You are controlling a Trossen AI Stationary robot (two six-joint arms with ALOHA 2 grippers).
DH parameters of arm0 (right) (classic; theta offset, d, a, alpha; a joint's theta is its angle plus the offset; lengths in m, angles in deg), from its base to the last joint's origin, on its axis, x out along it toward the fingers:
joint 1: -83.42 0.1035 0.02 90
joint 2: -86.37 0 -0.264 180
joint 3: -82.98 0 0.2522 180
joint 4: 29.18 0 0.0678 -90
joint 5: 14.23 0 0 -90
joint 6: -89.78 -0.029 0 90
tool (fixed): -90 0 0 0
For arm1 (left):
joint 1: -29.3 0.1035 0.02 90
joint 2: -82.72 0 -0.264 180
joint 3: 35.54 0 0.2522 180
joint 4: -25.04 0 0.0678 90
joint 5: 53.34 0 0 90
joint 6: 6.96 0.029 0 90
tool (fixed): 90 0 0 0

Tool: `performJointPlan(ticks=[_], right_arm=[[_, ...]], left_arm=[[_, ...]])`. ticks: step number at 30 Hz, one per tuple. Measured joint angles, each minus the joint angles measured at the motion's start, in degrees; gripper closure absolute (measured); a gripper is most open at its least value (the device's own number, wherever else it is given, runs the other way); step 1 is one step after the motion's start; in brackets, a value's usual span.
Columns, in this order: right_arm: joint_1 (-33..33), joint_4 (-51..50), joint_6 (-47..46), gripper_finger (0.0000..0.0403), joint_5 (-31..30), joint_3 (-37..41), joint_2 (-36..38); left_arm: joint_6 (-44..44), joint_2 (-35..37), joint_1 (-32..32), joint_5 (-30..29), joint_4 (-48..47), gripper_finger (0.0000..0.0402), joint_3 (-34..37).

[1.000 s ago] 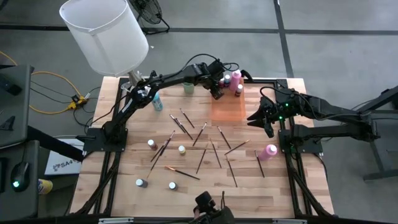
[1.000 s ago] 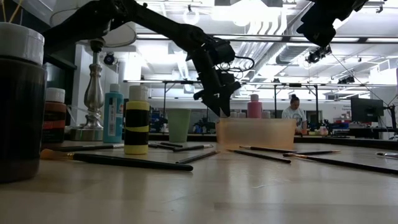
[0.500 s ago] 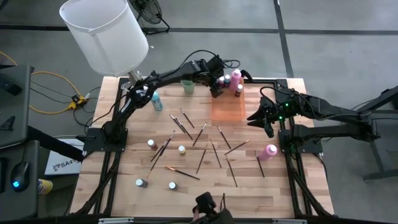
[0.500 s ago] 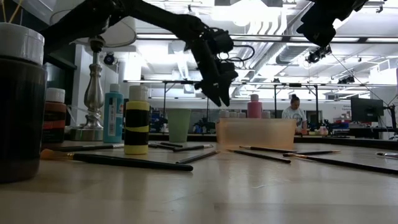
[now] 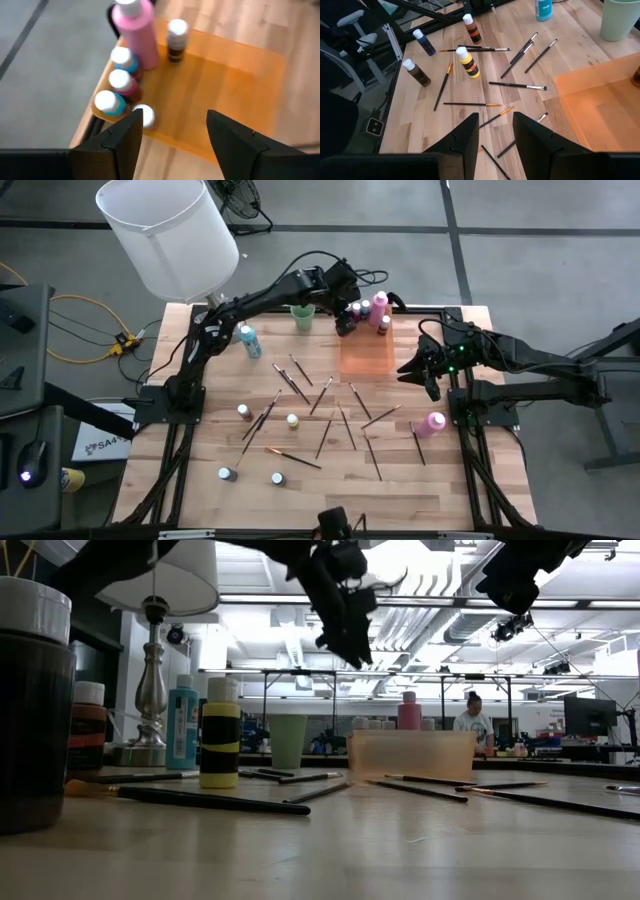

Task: Pick & Place Paint Supplies
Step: Put the yellow paint bottle into the orange bin

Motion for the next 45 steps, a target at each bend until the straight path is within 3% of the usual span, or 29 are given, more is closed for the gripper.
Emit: performJointPlan(ticks=[6,13,21,29,36,45], right_arm=[[0.01,0.02,0.0,0.029,0.0,0.0,-0.02],[0.01,0.09,0.0,0.029,0.0,0.0,-0.02],[0.02,0.04,0.0,0.029,0.0,0.0,-0.02],[0.0,0.09,0.0,0.029,-0.01,0.0,0.01],[0.0,0.09,0.0,0.029,0.0,0.0,-0.01],[0.0,0.09,0.0,0.029,0.0,0.0,0.01]], left_arm=[[-0.19,1.61,-2.43,2.89,-6.59,0.0188,-0.02],[-2.72,2.28,-6.21,2.04,-14.67,0.0188,1.01],[-12.32,7.9,-13.07,-6.2,-21.57,0.0188,0.81],[-21.43,8.23,-18.11,-7.1,-33.89,0.0188,2.43],[-22.53,15.76,-22.74,-7.66,-28.46,0.0188,15.67],[-22.85,33.24,-27.69,-4.88,-10.67,0.0188,45.15]])
